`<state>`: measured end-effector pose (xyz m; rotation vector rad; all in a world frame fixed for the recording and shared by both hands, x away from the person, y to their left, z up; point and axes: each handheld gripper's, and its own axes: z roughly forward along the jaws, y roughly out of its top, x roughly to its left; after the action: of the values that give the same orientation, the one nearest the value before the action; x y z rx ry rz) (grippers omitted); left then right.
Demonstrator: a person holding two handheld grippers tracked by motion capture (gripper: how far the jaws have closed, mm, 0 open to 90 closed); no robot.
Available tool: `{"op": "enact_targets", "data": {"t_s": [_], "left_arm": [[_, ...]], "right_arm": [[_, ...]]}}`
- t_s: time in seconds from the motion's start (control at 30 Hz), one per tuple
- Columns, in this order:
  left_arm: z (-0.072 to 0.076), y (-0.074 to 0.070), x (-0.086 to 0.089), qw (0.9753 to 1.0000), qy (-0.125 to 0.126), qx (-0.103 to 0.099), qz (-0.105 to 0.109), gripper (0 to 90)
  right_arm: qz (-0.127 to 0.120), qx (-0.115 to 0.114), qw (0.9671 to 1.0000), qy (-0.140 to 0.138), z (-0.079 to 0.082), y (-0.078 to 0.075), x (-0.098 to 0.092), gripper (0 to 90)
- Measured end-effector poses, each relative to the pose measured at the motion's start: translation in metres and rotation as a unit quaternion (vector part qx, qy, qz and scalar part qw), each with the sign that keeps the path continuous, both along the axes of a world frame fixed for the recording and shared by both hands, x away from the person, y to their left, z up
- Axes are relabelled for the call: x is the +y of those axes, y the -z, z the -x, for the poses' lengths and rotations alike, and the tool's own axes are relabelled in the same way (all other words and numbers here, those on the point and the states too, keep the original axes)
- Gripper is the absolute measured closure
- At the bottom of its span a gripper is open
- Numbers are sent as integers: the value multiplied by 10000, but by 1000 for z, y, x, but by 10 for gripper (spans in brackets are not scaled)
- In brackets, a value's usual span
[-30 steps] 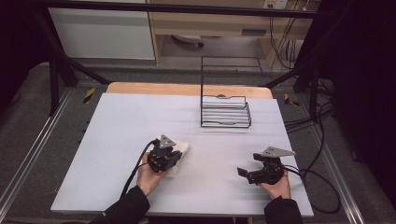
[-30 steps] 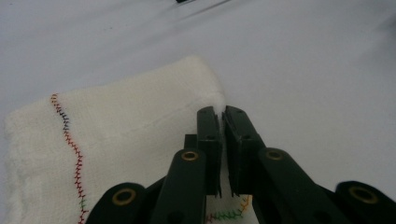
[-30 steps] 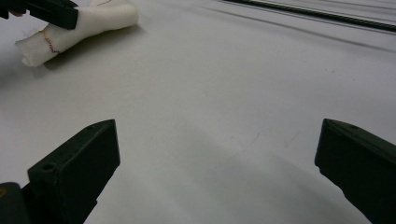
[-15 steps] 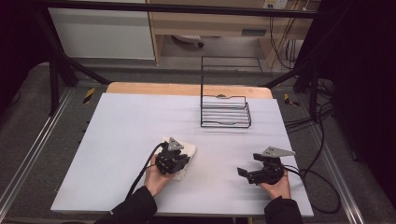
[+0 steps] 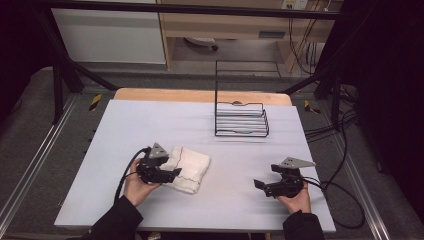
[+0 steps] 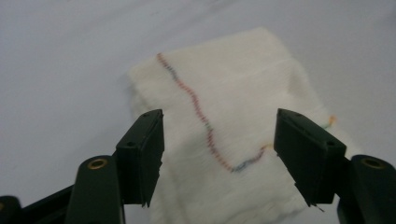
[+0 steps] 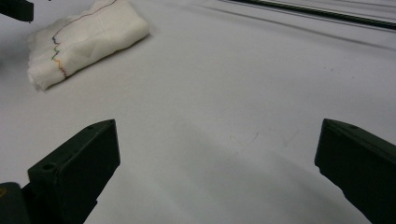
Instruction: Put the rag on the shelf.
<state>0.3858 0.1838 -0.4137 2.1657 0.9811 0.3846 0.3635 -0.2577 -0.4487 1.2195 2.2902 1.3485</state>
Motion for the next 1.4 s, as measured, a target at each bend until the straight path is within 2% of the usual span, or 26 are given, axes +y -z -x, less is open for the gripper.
{"op": "enact_targets", "data": {"t_s": [0.07,0.13,0.3,0.33,0.47,0.6,0.87,0.97,1.07,1.1,1.4], "left_arm": [[1,4,13,9999,-121,41,9,314],[1,9,24,9995,-222,185,91,314],[1,22,36,9981,-389,408,247,363],[0,24,37,9978,-411,439,266,418],[0,26,35,9972,-447,507,318,452],[0,27,33,9961,-466,596,456,528],[2,30,27,9943,-502,790,510,655],[4,29,25,9935,-563,856,491,722],[6,27,22,9941,-572,832,384,770],[7,27,20,9943,-570,831,345,794],[11,24,22,9945,-476,883,293,816]], "right_arm": [[7,-3,10000,5,0,0,1,5],[14,15,10000,12,0,1,1,5],[0,49,10000,34,-1,1,3,7],[37,61,10000,37,-1,0,5,7],[85,35,10000,24,-2,-1,10,7],[66,77,9999,17,-3,-1,18,9],[79,80,9999,-8,-6,-6,37,11],[149,27,9999,1,-10,-9,50,13],[173,4,9998,-18,-12,-11,57,16],[161,7,9999,-15,-14,-12,64,19],[150,41,9998,-88,-25,-15,96,39]]}}
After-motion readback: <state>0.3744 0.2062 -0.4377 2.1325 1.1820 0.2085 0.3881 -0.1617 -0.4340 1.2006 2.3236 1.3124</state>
